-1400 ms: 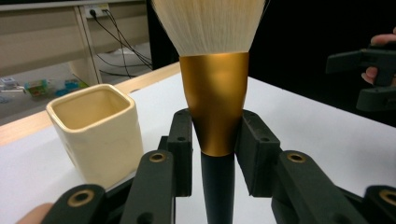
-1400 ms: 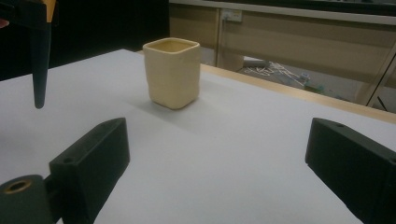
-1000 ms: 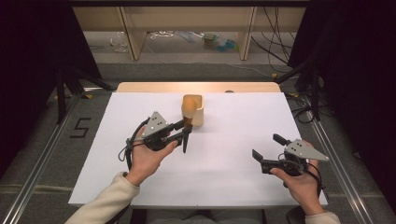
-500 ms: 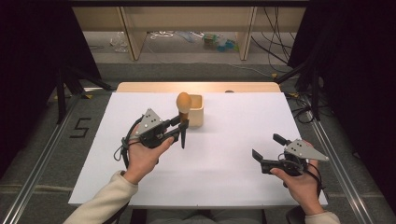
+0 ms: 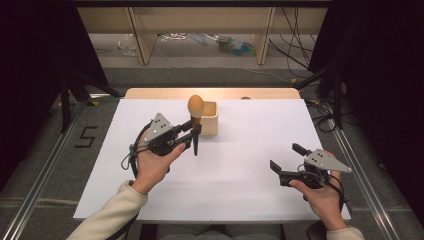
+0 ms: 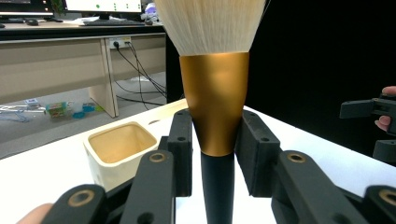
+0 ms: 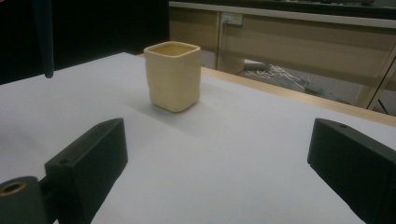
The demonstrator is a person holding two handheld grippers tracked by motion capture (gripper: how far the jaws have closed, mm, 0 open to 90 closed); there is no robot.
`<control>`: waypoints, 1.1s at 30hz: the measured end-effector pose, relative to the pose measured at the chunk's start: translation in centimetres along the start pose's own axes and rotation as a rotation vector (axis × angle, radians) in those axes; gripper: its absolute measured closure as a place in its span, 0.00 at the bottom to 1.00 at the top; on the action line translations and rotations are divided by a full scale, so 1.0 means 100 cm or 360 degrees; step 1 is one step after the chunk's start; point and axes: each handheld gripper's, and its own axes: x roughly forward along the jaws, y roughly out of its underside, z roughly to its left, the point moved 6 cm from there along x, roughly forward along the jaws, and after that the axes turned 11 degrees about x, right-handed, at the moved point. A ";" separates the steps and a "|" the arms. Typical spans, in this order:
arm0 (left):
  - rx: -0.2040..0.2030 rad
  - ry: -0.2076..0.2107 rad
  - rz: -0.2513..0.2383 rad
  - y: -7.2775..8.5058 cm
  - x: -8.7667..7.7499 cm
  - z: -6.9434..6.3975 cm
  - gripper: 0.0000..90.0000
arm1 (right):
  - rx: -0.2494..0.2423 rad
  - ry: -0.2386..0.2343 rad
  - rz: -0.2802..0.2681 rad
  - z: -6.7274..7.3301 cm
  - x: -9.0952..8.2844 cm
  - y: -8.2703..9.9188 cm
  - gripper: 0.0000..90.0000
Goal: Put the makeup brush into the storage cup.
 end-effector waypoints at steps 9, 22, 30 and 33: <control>0.0018 0.0007 -0.0027 -0.009 0.009 0.000 0.76 | 0.0000 -0.0009 -0.0005 0.000 0.000 0.000 0.07; 0.0017 0.0002 -0.0054 -0.018 0.019 0.003 0.76 | -0.0006 0.0002 0.0000 0.000 0.000 0.000 0.07; 0.0007 -0.0027 -0.0069 -0.021 0.019 0.010 0.76 | -0.0002 0.0004 -0.0001 0.000 0.000 0.000 0.07; 0.0009 -0.0031 -0.0073 -0.022 0.020 0.012 0.76 | -0.0004 0.0004 0.0000 -0.001 0.000 0.000 0.07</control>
